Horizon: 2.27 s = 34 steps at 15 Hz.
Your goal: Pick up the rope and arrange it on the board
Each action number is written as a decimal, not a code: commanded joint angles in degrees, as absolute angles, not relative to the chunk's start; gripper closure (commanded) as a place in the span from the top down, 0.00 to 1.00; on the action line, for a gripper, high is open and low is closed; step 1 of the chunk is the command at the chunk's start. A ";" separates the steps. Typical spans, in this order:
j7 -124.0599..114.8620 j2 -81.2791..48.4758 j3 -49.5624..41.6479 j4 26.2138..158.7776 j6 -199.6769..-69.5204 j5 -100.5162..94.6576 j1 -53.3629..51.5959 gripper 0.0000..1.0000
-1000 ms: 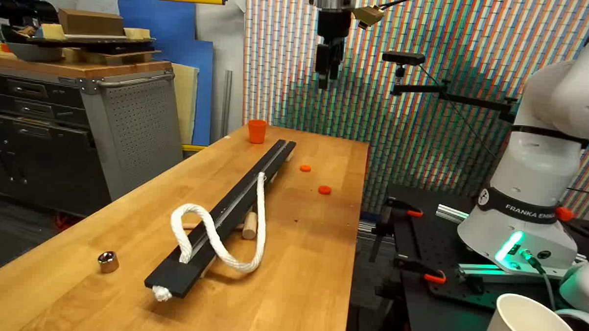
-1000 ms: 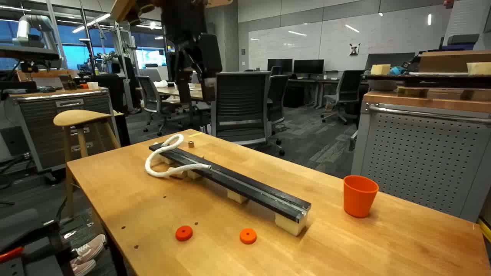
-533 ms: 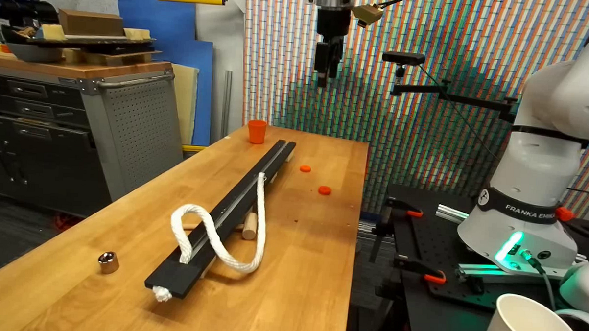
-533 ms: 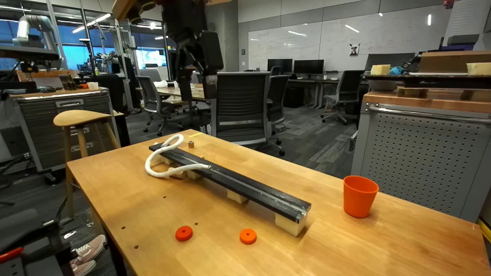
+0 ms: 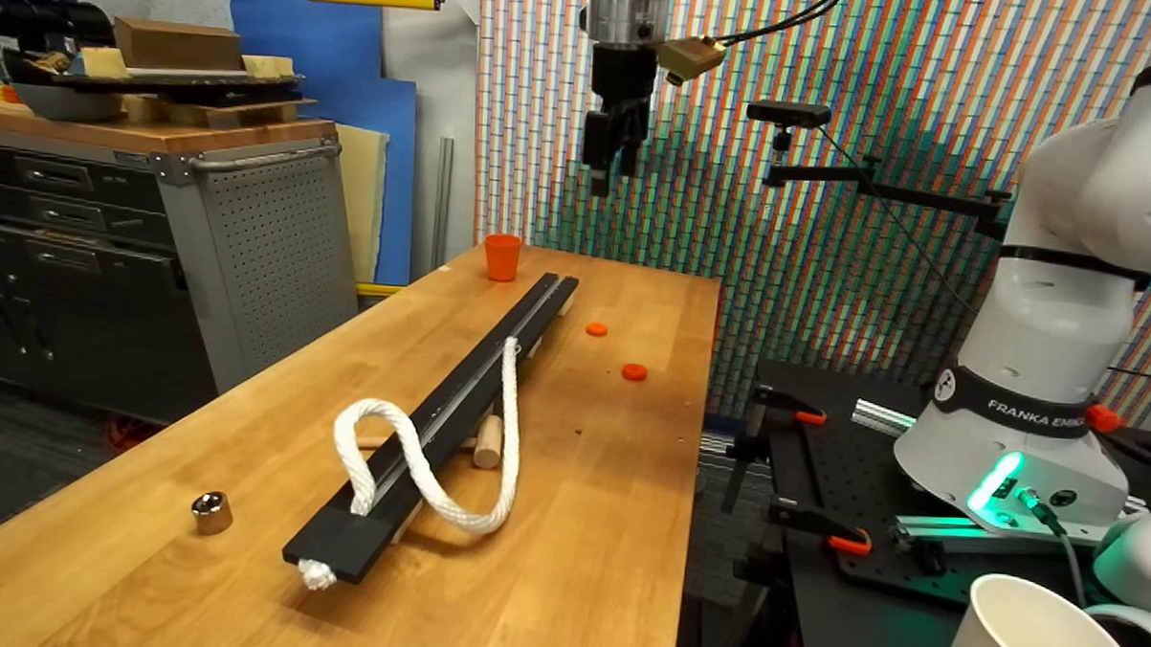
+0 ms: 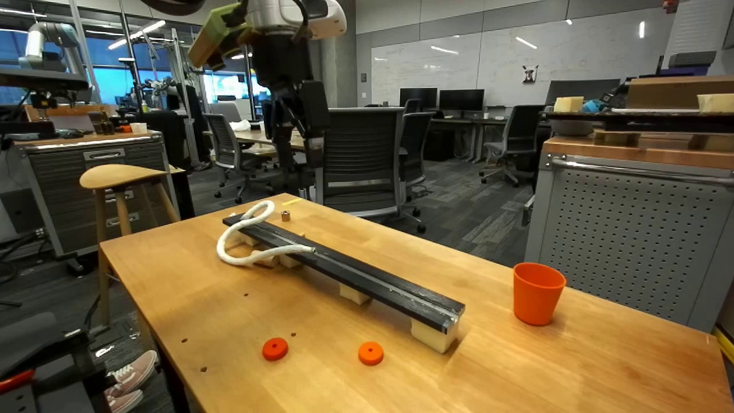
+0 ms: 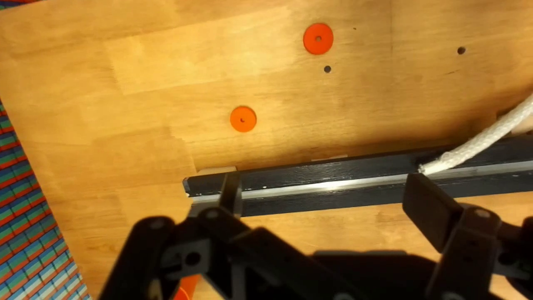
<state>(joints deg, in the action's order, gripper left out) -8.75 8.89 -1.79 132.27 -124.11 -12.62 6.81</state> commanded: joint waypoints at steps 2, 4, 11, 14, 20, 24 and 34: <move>-20.00 0.46 0.46 127.05 -126.32 -14.46 4.35 1.00; -26.06 -3.23 0.77 124.53 -124.91 -14.64 3.07 1.00; -38.65 -15.24 -0.53 115.22 -123.75 -12.96 -2.42 1.00; -43.83 -19.33 -1.41 111.81 -121.91 -11.90 -3.91 1.00; -50.05 -24.26 -2.48 107.61 -118.27 -8.87 -4.71 1.00; -51.63 -27.03 -2.00 105.34 -118.56 -4.43 -5.11 1.00; -56.15 -31.73 -2.46 104.06 -119.35 0.28 -6.51 1.00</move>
